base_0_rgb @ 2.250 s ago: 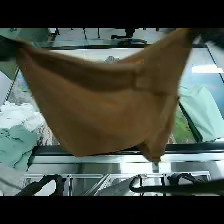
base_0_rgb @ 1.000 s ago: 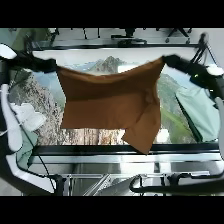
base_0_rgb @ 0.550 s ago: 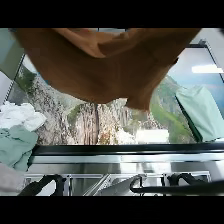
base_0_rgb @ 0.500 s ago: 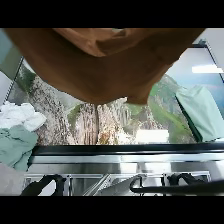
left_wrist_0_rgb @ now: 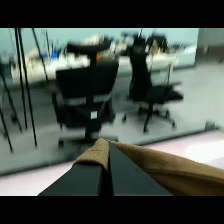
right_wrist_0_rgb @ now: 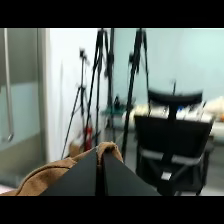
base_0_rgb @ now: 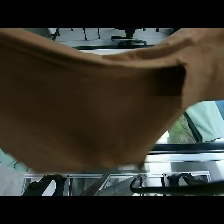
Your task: Fold the shirts.
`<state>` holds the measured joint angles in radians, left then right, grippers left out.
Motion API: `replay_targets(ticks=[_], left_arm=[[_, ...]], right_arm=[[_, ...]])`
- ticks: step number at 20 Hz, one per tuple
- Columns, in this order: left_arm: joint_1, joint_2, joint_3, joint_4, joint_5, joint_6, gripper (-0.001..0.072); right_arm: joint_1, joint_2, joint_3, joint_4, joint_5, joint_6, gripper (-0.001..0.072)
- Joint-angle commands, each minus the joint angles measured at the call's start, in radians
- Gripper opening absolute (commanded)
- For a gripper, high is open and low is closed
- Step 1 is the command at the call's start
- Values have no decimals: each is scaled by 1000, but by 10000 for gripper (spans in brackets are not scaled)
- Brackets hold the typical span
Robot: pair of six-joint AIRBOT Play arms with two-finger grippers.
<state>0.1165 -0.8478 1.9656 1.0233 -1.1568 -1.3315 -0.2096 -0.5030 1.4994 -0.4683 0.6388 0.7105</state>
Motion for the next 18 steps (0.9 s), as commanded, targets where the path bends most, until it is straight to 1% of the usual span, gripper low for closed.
replay_targets(ticks=[1, 3, 5, 7, 9, 11, 12, 14, 15, 17, 18], left_arm=[[0, -157, -124, 31, -40, 13, 12], [-1, -296, -208, 29, -46, 38, 12], [-6, -447, -283, 31, -25, 81, 12], [-6, -608, -328, 30, 23, 129, 11], [-8, -774, -322, 30, 43, 168, 12], [-8, -935, -251, 29, 30, 169, 12], [-8, -1002, -201, 30, 27, 161, 12], [0, -1098, -92, 30, 14, 142, 12], [0, -1133, -37, 30, -5, 134, 12], [0, -1188, 69, 32, -87, 134, 12], [0, -1196, 85, 32, -110, 134, 12]], right_arm=[[1, -196, -5, -26, 119, 74, 19], [3, -358, -30, -26, 156, 95, 19], [2, -529, -60, -26, 139, 95, 19], [11, -694, -63, -24, 95, 102, 19], [20, -850, -63, 19, 25, 101, 19], [24, -965, -62, 85, -50, 100, 19], [24, -1008, -59, 114, -85, 98, 19], [22, -1064, -33, 121, -109, 98, 19], [16, -1078, -18, 121, -107, 89, 19], [6, -1079, -11, 108, -90, 81, 19], [-3, -1079, -11, 90, -68, 84, 19]])
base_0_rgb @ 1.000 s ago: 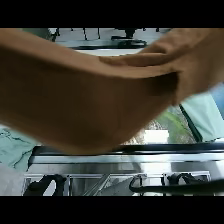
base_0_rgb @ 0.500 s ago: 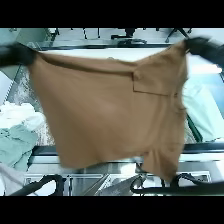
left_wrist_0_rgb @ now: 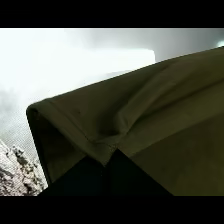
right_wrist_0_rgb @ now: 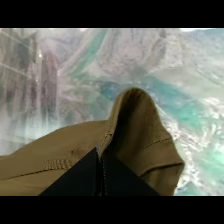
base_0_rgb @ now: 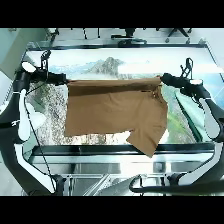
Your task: Fold the shirts.
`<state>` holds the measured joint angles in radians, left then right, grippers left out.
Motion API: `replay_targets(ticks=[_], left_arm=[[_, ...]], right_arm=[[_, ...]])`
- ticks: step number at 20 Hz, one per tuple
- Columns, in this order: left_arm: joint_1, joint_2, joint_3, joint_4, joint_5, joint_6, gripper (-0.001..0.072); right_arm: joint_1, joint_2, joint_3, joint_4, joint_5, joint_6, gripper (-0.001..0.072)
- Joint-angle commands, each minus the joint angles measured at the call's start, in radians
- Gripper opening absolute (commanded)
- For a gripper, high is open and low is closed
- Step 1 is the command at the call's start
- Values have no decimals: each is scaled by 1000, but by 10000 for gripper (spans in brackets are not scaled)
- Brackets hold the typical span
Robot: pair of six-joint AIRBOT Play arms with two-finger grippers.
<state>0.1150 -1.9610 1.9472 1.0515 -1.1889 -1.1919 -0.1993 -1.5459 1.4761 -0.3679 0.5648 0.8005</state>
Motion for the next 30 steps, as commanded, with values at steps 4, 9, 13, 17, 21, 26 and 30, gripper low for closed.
replay_targets(ticks=[4, 9, 13, 17, 21, 26, 30], left_arm=[[0, -84, 24, 4, -45, -6, 12], [0, -84, -78, 4, 6, -3, 12], [-4, -83, -84, 3, -8, -8, 246], [47, -82, 105, 3, -239, -124, 703], [143, 55, 8, 1, -401, -171, 703], [230, 323, -592, 3, -315, -131, 703], [230, 439, -937, -5, -166, -75, 702]], right_arm=[[-29, -40, 10, -67, 72, -6, 20], [-21, -81, 10, -70, 122, -6, 21], [-23, -77, 11, -75, 166, -7, 84], [-39, 53, 11, -192, 285, -3, 308], [-105, 267, 2, -519, 467, 312, 305], [-193, 536, -278, -584, 611, 430, 300], [-277, 738, -547, -623, 621, 551, 503]])
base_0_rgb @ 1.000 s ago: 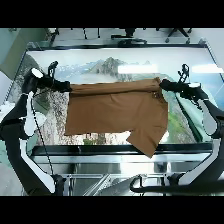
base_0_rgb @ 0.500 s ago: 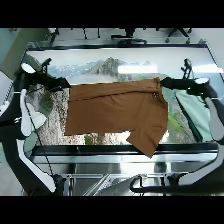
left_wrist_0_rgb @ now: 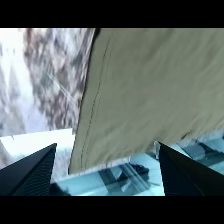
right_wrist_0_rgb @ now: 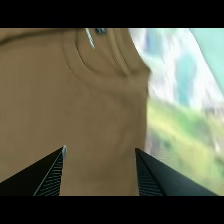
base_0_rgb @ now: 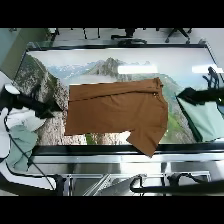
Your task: Fold the shirts.
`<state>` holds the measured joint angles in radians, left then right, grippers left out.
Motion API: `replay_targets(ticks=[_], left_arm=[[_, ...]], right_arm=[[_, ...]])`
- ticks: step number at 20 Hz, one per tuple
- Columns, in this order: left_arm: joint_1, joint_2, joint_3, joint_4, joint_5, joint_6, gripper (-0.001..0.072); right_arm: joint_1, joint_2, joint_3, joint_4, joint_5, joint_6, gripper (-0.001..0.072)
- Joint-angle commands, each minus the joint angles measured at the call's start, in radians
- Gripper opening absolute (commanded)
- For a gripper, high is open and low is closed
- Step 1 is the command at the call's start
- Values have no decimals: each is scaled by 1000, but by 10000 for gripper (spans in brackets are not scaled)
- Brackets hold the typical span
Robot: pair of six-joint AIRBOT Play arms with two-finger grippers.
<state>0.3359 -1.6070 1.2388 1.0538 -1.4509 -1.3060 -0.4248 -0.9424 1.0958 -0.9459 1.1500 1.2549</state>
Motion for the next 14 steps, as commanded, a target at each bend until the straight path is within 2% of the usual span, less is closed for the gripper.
replay_targets(ticks=[1, 4, 7, 8, 10, 11, 12, 14], left_arm=[[-1, 95, -274, -7, 135, 45, 703], [-35, 75, -325, -8, 206, 52, 703], [-77, 22, -323, -29, 221, 52, 702], [-86, 5, -322, -67, 221, 56, 621], [-88, -18, -306, -155, 216, 96, 221], [-88, -28, -282, -180, 209, 102, 54], [-88, -32, -255, -188, 198, 103, 13], [-88, -30, -206, -191, 180, 101, 13]], right_arm=[[-67, 172, -223, -45, 37, 105, 504], [-73, 249, -363, -43, 36, 108, 504], [-72, 262, -480, -18, 37, 106, 505], [-72, 262, -512, -2, 36, 106, 505], [-72, 250, -563, 40, 26, 72, 505], [-72, 237, -585, 51, 17, 53, 505], [-72, 217, -601, 50, 6, 50, 505], [-72, 150, -619, 68, -14, 13, 504]])
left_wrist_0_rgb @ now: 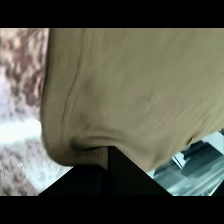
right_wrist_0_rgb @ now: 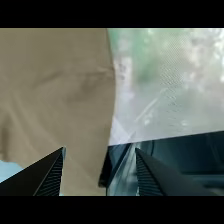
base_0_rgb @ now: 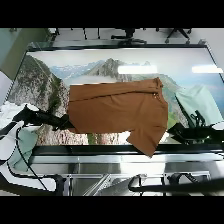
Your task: Fold the shirts.
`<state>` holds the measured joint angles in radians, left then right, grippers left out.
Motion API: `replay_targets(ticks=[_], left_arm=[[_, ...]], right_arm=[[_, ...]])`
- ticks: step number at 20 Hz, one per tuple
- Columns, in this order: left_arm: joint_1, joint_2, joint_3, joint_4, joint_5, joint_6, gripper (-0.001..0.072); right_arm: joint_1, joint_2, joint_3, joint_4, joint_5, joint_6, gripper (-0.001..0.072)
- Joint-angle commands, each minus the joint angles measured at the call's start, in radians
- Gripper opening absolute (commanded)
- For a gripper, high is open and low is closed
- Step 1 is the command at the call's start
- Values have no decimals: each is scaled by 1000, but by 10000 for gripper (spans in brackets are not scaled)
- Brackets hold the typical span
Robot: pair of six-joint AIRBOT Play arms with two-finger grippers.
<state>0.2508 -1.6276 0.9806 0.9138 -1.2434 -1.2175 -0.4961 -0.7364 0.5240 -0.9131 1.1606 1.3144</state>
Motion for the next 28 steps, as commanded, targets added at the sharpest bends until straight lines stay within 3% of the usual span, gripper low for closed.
replay_targets(ticks=[1, 8, 11, 12, 14, 15, 16, 18, 20, 24, 26, 28], left_arm=[[-3, -9, 77, -51, -40, 12, 13], [-4, -9, 175, -51, -103, -9, 13], [-4, -6, 185, -48, -142, -14, 13], [-4, -6, 185, -48, -154, -14, 13], [-4, -6, 185, -41, -186, -14, 13], [-3, -6, 185, -40, -208, -14, 12], [-3, -5, 185, -31, -228, -15, 12], [-3, 11, 184, 50, -251, -42, 12], [-4, 40, 182, 172, -259, -96, 12], [-3, 138, 53, 398, -253, -145, 12], [-3, 166, -35, 439, -257, -145, 12], [-3, 177, -96, 438, -251, -146, 12]], right_arm=[[1, -95, -49, 68, -31, -80, 504], [65, -369, -49, 407, 16, -341, 500], [127, -385, -49, 411, 65, -377, 367], [142, -382, -49, 409, 69, -377, 366], [150, -363, -49, 412, 80, -377, 326], [145, -346, -49, 409, 91, -376, 199], [133, -323, -48, 399, 98, -372, 186], [85, -252, -48, 389, 100, -360, 40], [33, -174, -48, 329, 93, -319, 23], [13, -5, -59, -66, 109, -87, 23], [12, 102, -70, -102, 123, -56, 23], [13, 194, -68, -28, 111, -77, 22]])
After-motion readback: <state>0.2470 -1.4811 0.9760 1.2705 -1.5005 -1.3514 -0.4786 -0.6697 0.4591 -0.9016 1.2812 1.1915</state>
